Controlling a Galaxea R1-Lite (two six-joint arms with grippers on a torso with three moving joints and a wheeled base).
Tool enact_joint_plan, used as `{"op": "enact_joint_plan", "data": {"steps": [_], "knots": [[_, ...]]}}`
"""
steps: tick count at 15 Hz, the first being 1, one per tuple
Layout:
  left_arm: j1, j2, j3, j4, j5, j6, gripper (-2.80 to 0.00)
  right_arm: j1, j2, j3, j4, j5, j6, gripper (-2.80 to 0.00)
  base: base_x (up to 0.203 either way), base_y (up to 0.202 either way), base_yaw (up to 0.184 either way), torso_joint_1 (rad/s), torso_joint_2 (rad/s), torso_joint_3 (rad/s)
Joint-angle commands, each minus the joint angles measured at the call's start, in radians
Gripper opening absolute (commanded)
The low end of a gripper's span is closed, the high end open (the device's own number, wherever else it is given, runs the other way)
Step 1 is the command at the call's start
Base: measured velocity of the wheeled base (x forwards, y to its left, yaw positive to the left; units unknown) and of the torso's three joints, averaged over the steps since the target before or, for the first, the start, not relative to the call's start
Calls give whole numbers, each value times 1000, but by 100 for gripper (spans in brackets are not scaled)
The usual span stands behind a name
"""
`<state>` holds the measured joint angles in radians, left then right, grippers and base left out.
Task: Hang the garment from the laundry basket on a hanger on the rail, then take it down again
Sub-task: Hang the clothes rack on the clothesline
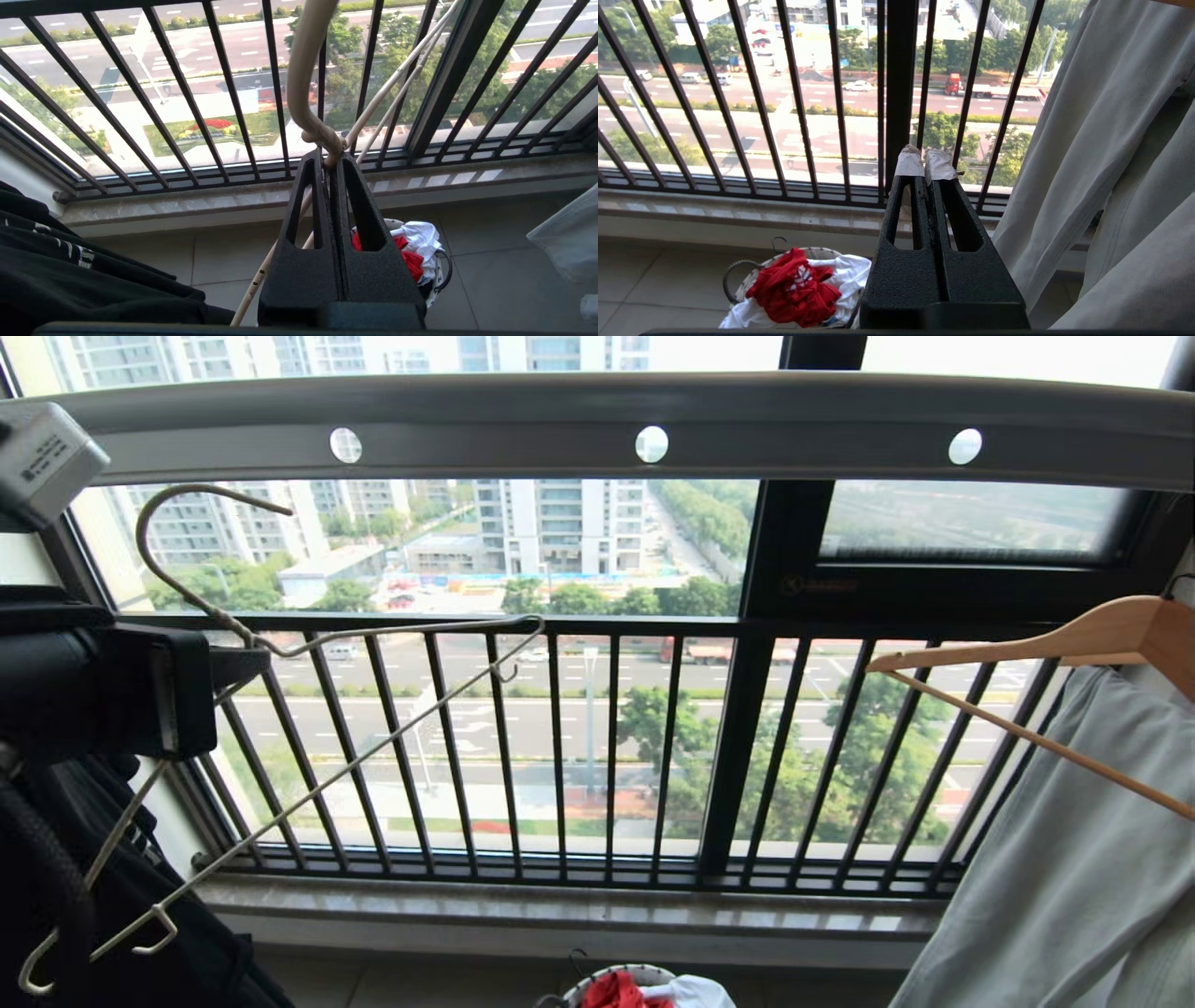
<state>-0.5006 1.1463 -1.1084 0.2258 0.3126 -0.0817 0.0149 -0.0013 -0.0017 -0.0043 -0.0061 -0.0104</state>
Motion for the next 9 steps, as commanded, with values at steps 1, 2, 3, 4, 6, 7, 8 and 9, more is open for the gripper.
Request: {"op": "enact_joint_plan", "data": {"steps": [1,2,3,4,6,7,8,9], "knots": [[-3,78,-44,-35,48,3,-280,0,1,0,0,0,0,-280,0,0,0,0,0,0],[-4,79,-45,-54,61,9,-280,0,3,1,0,0,0,-280,0,0,0,0,0,0],[-4,78,-45,-63,71,17,-280,0,3,0,0,0,0,-280,0,0,0,0,0,0],[-4,79,-47,-75,78,25,-280,0,3,0,0,0,0,-280,0,0,0,0,0,0],[-3,99,-58,-107,86,46,-280,-1,3,0,0,0,0,-280,0,0,0,0,0,0],[-3,113,-72,-117,94,50,-280,0,3,1,0,0,0,-280,0,0,0,0,0,0],[-3,126,-87,-118,103,52,-280,0,3,1,0,0,0,-280,0,0,0,0,0,0],[-3,138,-101,-118,106,57,-280,0,3,0,0,0,0,-280,0,0,0,0,0,0]]}}
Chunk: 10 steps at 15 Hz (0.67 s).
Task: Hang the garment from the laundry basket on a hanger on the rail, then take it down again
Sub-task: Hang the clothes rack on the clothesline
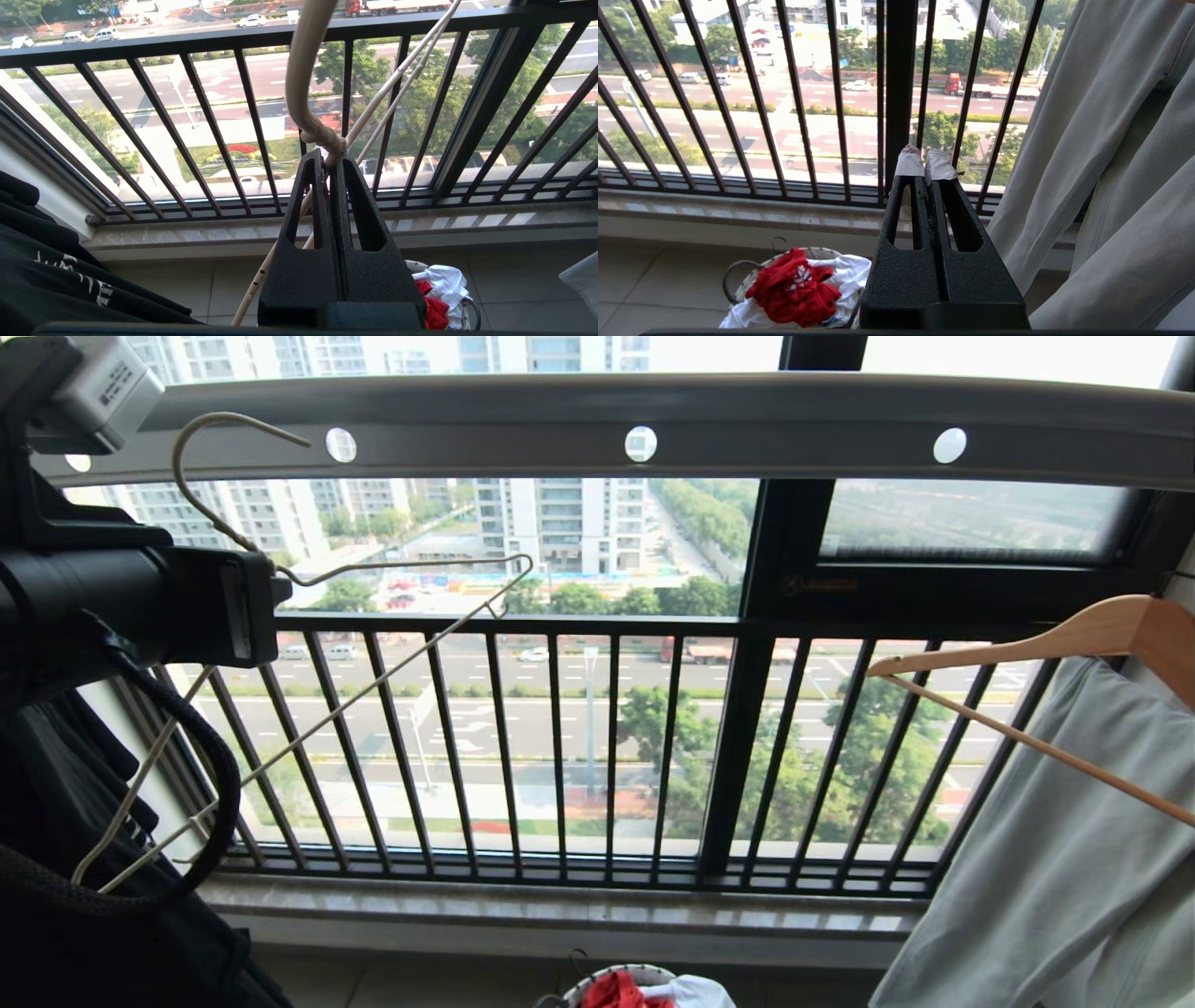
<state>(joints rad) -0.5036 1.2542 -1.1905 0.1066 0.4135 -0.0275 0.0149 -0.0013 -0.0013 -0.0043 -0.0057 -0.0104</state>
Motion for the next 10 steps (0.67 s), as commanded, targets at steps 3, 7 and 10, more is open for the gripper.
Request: {"op": "enact_joint_plan", "data": {"steps": [3,7,10], "knots": [[36,61,-42,-1,7,34,-280,0,3,0,0,0,0,-280,0,0,0,0,0,0],[65,74,-60,-3,7,56,-280,0,3,0,0,0,0,-280,0,0,0,0,0,0],[81,102,-62,-33,7,60,-280,0,3,0,0,0,0,-280,0,0,0,0,0,0]]}}
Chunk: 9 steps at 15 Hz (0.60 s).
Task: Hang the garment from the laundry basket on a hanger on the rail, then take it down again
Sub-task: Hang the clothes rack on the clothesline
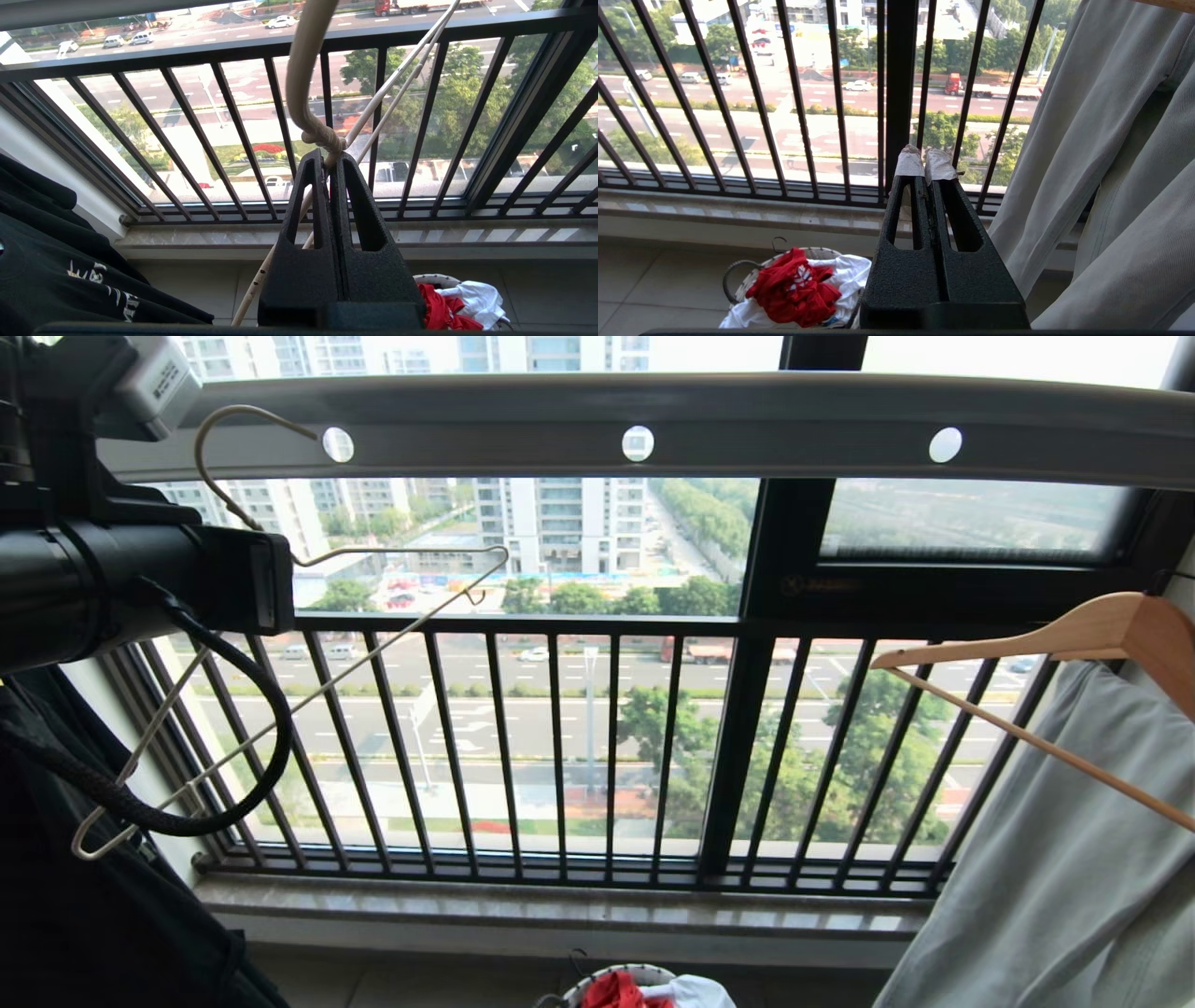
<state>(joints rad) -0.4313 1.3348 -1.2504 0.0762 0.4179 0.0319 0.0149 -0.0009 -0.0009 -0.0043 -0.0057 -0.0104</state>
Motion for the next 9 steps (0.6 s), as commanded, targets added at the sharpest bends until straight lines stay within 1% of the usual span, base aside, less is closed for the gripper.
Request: {"op": "enact_joint_plan", "data": {"steps": [1,4,6,9], "knots": [[15,36,-15,-4,2,4,-280,0,2,-1,0,0,0,-280,0,0,0,0,0,0],[26,76,-62,-6,2,12,-280,0,2,-1,0,0,0,-280,0,0,0,0,0,0],[28,97,-81,-6,4,26,-280,0,2,1,0,0,0,-280,0,0,0,0,0,0],[28,122,-99,-6,5,28,-280,0,2,-1,0,0,0,-280,0,0,0,0,0,0]]}}
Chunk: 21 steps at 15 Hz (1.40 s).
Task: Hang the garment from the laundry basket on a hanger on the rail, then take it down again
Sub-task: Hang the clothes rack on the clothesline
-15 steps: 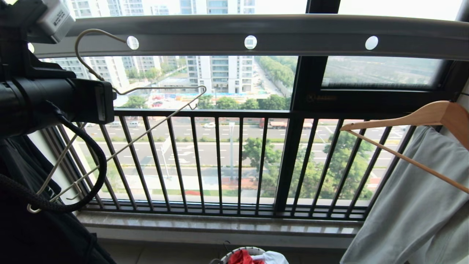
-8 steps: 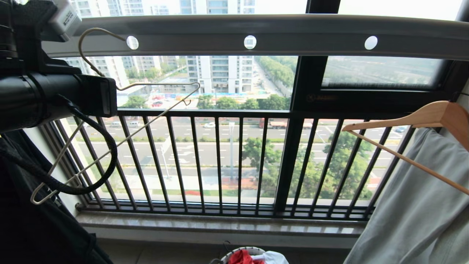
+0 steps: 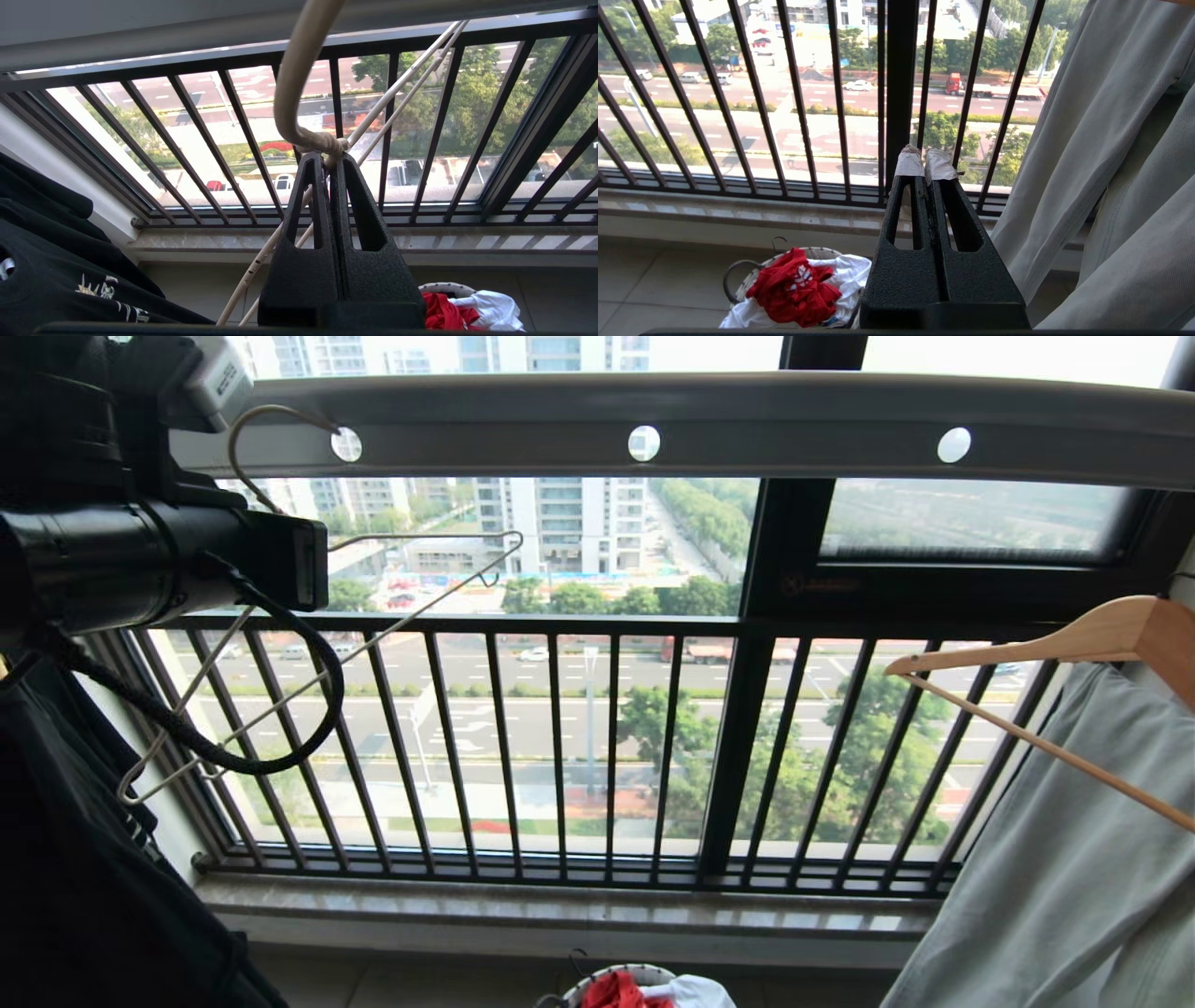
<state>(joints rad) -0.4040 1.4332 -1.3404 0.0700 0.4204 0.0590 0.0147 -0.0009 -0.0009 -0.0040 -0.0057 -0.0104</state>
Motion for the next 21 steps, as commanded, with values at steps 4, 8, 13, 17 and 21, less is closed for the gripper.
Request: {"op": "enact_joint_plan", "data": {"steps": [4,8,13,17,21], "knots": [[1,48,-16,1,3,2,-280,1,2,-1,-1,0,0,-280,0,0,0,0,0,0],[1,73,-16,0,14,2,-280,1,2,-1,-1,0,0,-280,0,0,0,0,0,0],[-1,89,-3,2,20,15,-280,1,2,0,-1,0,0,-280,0,0,0,0,0,0],[-1,78,53,2,20,39,-280,1,2,-1,-1,0,0,-280,0,0,0,0,0,0],[1,76,89,1,20,35,-280,1,2,-1,-1,0,0,-280,0,0,0,0,0,0]]}}
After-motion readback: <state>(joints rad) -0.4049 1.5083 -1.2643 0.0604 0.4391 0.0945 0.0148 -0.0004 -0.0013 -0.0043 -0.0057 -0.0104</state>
